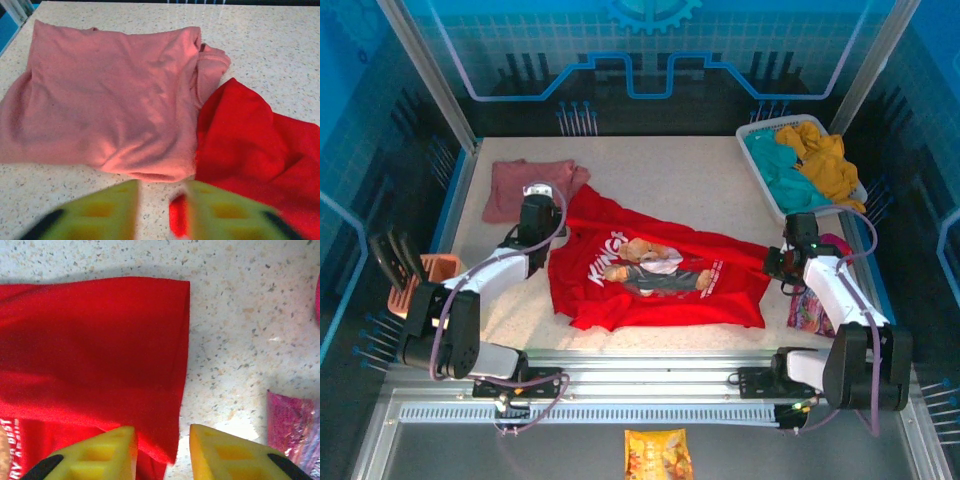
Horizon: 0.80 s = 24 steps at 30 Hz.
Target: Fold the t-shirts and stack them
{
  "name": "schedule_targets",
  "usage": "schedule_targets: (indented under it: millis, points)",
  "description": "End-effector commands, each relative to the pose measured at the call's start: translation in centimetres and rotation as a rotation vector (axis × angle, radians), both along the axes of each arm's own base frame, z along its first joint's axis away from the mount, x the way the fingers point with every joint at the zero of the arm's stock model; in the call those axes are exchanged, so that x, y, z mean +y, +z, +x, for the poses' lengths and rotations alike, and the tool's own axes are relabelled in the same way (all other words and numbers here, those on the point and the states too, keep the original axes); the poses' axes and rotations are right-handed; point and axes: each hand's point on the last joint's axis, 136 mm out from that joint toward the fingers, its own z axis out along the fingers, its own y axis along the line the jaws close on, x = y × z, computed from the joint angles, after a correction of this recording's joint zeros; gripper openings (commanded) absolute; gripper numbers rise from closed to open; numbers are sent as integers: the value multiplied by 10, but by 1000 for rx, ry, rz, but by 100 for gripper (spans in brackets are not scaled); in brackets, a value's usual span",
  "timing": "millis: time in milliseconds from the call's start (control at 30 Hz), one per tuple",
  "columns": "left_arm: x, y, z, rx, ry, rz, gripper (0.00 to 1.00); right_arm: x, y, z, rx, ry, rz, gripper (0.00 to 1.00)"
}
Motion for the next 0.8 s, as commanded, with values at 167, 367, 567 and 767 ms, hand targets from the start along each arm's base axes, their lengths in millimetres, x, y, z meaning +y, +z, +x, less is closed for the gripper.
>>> schedule_targets:
  millis: [167, 367, 567, 767]
  points:
    - [14, 14, -3, 107, 110, 18, 74, 0, 16, 6, -48, 10, 13, 54]
    - [-41, 31, 19, 121, -112, -173, 66, 11, 25, 12, -79, 41, 54, 80]
    - [-111, 7, 43, 248, -354, -297, 61, 39, 33, 21, -83, 139, 121, 93]
    - [-131, -20, 67, 396, -307, -351, 49, 47, 34, 21, -68, 177, 103, 92]
